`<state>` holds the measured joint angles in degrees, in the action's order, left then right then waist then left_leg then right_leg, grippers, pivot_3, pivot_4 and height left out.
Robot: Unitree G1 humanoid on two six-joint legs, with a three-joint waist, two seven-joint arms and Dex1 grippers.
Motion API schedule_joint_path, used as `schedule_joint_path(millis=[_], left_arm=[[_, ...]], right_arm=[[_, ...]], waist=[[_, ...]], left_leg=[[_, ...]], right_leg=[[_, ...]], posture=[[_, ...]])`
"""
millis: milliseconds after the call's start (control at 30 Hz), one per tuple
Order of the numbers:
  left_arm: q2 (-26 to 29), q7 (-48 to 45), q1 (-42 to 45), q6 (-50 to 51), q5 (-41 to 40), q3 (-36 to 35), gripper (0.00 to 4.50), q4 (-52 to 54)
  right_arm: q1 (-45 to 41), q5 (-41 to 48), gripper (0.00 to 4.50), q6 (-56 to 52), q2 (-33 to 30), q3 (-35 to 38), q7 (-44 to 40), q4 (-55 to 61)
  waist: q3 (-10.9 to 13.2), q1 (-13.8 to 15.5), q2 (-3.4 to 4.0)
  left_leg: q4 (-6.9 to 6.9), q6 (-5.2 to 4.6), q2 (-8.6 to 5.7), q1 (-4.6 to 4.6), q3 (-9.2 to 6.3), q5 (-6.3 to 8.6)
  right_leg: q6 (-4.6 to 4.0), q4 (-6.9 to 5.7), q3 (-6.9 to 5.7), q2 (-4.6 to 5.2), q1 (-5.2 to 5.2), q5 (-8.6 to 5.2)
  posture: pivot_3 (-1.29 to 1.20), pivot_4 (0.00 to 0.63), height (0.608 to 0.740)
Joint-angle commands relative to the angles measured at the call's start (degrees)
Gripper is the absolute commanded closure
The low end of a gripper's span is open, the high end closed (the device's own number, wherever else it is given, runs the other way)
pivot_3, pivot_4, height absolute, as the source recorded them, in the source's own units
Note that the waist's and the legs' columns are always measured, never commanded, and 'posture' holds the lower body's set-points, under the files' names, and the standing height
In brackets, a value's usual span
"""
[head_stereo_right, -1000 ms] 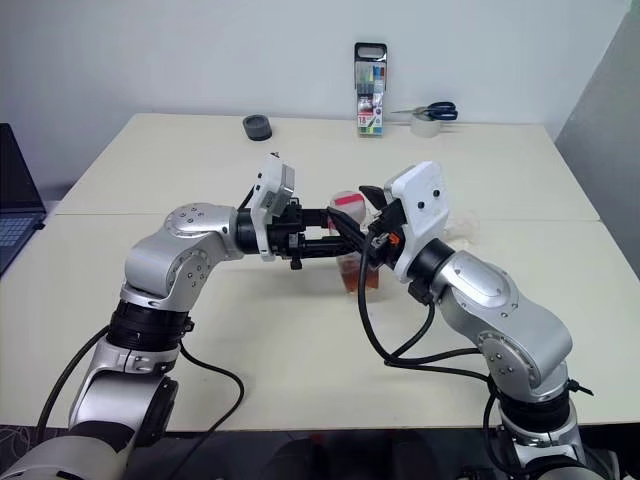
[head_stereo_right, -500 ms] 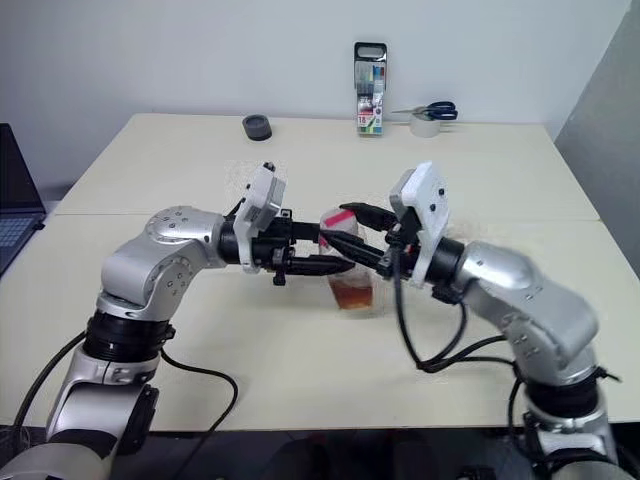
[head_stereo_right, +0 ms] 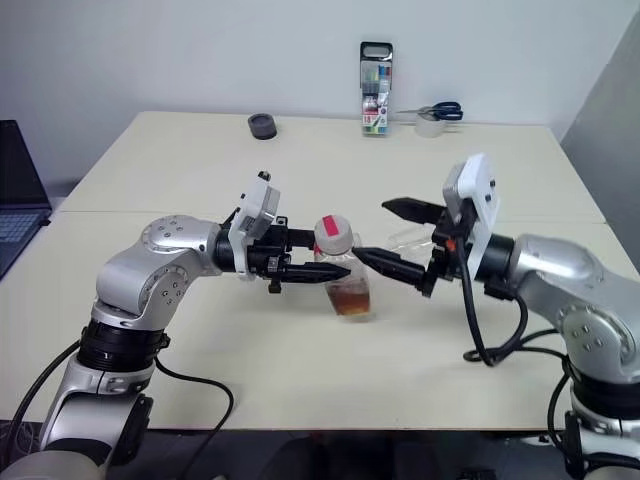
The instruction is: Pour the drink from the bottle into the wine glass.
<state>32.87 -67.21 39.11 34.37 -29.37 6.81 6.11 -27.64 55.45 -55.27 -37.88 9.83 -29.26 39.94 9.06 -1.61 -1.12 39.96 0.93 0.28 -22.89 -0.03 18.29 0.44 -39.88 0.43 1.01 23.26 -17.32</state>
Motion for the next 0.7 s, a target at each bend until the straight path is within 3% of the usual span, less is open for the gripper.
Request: schedule_joint_path(millis=[33, 133, 233, 333, 700], left_arm=[[0.1, 1.8, -0.4, -1.4, 0.5, -1.7, 2.44, 0.1], [-0.4, 2.4, 0.1, -1.4, 0.5, -1.4, 2.44, -0.5], [-1.1, 2.5, 1.7, -1.5, 0.7, -0.8, 2.44, -1.1], [-1.3, 2.1, 2.9, -1.6, 0.9, -0.6, 2.44, -1.8], [-2.2, 1.4, 4.2, -1.3, 1.0, -0.1, 2.44, -2.4]], right_arm=[[2.0, 0.4, 0.04, 0.4, 3.0, 0.1, 8.7, 5.8], [1.3, -3.3, 0.04, 1.8, 5.3, -3.3, 12.3, 6.1], [-1.6, -12.5, 0.04, 5.4, 10.4, -10.5, 17.5, 3.9], [-3.0, -17.2, 0.04, 7.4, 12.4, -13.6, 18.2, 2.0], [-3.8, -22.6, 0.04, 10.8, 14.3, -15.4, 15.3, -1.2]], waist=[[0.0, -0.2, 0.00], [0.0, -0.3, 0.00], [0.0, -0.3, 0.01], [0.0, -0.1, 0.01], [0.0, 0.0, 0.01]], left_leg=[[0.00, -0.01, 0.00, 0.04, 0.00, 0.00], [0.00, -0.02, 0.00, 0.10, 0.05, -0.01], [0.02, 0.05, -0.01, 0.10, 0.04, -0.06], [0.02, 0.17, -0.02, 0.06, 0.03, -0.13], [0.02, 0.17, -0.05, 0.03, 0.03, -0.13]], right_leg=[[0.00, -0.03, 0.01, -0.02, 0.00, 0.00], [0.00, -0.12, 0.06, -0.03, 0.00, 0.00], [0.00, -0.11, 0.06, -0.04, 0.00, 0.00], [0.00, -0.10, 0.04, -0.05, 0.03, 0.00], [0.00, -0.05, 0.05, -0.03, 0.04, 0.00]], posture=[[0.00, 0.150, 0.740], [0.00, 0.150, 0.740], [0.00, 0.150, 0.740], [0.00, 0.150, 0.740], [0.00, 0.150, 0.740]])
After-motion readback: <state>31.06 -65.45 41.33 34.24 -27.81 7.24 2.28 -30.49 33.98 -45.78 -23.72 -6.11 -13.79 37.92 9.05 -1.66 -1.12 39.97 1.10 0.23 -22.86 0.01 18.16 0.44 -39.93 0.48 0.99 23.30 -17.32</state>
